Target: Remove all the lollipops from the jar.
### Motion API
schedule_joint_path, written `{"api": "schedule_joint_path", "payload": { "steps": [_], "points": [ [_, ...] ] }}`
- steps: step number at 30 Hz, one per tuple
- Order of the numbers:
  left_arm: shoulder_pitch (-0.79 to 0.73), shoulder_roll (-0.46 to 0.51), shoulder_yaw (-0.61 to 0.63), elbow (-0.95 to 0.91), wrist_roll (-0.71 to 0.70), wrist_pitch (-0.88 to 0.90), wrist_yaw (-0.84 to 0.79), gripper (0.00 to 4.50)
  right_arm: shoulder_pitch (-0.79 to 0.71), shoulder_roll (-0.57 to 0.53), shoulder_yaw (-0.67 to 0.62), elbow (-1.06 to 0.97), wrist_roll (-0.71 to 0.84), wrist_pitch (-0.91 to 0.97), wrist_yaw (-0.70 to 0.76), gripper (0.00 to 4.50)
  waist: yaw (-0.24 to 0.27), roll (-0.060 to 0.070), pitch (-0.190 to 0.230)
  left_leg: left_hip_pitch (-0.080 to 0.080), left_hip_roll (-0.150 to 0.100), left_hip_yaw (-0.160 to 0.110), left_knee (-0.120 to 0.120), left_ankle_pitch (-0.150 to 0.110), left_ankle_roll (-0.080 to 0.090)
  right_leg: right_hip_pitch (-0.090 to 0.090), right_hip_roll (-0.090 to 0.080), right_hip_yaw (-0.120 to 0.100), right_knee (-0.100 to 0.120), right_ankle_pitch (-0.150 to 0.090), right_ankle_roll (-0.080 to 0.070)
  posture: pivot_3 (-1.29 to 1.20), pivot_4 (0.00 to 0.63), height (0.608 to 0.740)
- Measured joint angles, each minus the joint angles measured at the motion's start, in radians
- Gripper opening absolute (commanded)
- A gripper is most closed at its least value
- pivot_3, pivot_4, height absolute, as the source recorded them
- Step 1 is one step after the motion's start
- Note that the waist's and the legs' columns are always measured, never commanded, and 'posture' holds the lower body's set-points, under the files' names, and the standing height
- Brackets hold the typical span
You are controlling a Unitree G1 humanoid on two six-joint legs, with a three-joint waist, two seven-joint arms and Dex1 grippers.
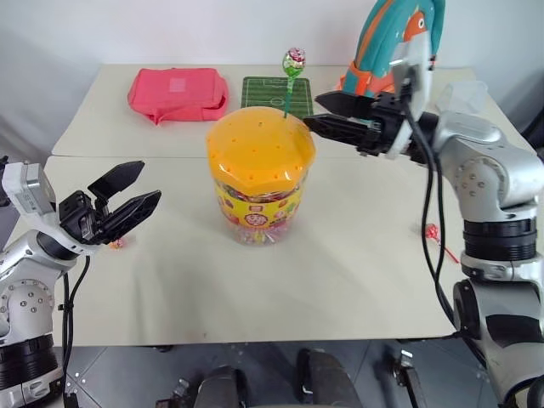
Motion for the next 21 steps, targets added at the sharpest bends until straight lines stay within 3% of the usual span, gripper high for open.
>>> {"api": "schedule_joint_path", "payload": {
  "steps": [3,4,9,12,21],
  "points": [
    [0.004,-0.006,-0.008,-0.009,0.000,0.000,0.002,4.50,-0.025,0.026,0.003,0.031,-0.009,-0.001,0.009,2.63,-0.008,0.000,0.000,0.000,0.000,0.000,0.001,0.000,0.000,0.000,0.000,0.000,0.001,0.000,0.000,0.00,0.150,0.740],
    [0.004,-0.007,-0.009,-0.016,0.000,0.000,0.005,4.50,-0.035,0.035,0.003,0.042,-0.010,-0.002,0.011,2.45,-0.011,0.000,0.000,0.000,0.000,0.000,0.001,0.000,0.000,0.000,0.000,0.000,0.002,0.000,0.000,0.00,0.150,0.740],
    [0.002,-0.016,-0.017,-0.039,0.000,-0.001,0.007,4.50,-0.084,0.085,0.006,0.073,-0.021,-0.002,0.013,1.29,-0.020,0.000,0.000,0.000,0.000,-0.001,0.001,0.000,0.000,0.000,0.000,0.000,0.003,0.000,0.000,0.00,0.150,0.740],
    [-0.003,-0.028,-0.034,-0.039,0.000,-0.006,0.008,4.50,-0.102,0.114,0.008,0.087,-0.030,-0.003,0.015,0.29,-0.028,0.000,0.000,0.000,0.000,-0.002,0.000,0.000,0.000,0.000,0.000,0.000,0.003,0.000,0.000,0.00,0.150,0.740],
    [-0.027,-0.041,-0.050,-0.039,0.001,-0.021,0.009,4.50,-0.110,0.156,0.036,0.118,-0.054,-0.005,0.020,0.29,-0.044,0.000,0.000,0.000,0.000,-0.003,0.000,0.000,0.000,0.000,0.000,-0.001,0.003,0.000,0.000,0.00,0.150,0.740]
  ]
}}
